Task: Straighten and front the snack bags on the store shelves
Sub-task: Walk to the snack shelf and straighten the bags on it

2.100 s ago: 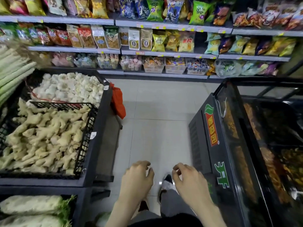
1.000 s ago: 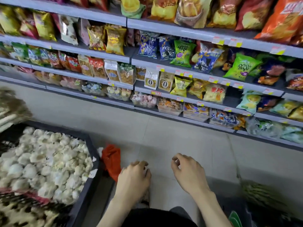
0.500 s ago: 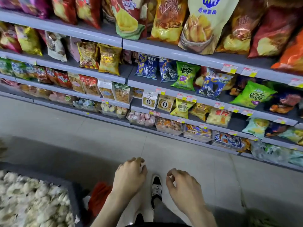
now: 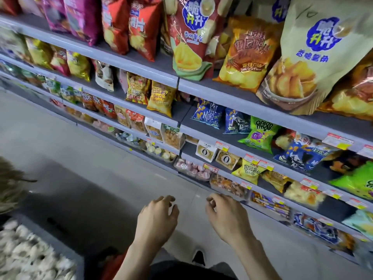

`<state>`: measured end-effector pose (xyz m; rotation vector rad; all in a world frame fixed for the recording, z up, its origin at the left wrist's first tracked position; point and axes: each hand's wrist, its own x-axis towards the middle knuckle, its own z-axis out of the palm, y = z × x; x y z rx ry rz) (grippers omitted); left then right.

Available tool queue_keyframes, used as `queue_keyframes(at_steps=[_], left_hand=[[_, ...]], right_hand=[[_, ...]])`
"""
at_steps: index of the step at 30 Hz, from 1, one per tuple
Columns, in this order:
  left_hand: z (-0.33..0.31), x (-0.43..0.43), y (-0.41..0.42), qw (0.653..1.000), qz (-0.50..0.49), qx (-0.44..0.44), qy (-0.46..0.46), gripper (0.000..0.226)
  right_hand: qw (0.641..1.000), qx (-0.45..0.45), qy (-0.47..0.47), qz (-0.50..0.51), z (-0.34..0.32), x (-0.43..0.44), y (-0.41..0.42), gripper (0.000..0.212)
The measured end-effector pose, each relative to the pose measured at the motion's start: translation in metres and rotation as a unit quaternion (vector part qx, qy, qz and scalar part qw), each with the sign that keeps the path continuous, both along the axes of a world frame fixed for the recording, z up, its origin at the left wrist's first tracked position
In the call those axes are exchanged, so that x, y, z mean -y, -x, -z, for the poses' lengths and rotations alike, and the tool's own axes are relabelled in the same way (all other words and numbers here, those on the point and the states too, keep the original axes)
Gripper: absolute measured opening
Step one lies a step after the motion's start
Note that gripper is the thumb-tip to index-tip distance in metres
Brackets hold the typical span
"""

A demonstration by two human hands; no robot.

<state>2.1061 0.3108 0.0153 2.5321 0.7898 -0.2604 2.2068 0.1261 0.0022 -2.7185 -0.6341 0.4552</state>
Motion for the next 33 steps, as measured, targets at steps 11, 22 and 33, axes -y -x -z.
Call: queue_keyframes(at_steps=[11, 22, 33], left_hand=[[0.027, -0.043, -0.06, 0.997, 0.07, -0.011, 0.023, 0.037], [0.113, -0.055, -0.143, 0.985, 0.155, -0.068, 0.013, 0.041], [0.27, -0.028, -0.247, 0.982, 0.189, -0.014, 0.027, 0.05]], right_hand=[[0.998, 0.008, 0.016, 0.063, 0.017, -0.053, -0.048, 0.022], [0.992, -0.007, 0.025, 0.124, 0.105, -0.054, -0.105, 0.025], [0.983, -0.01, 0.01, 0.185, 0.26, -0.004, -0.19, 0.04]])
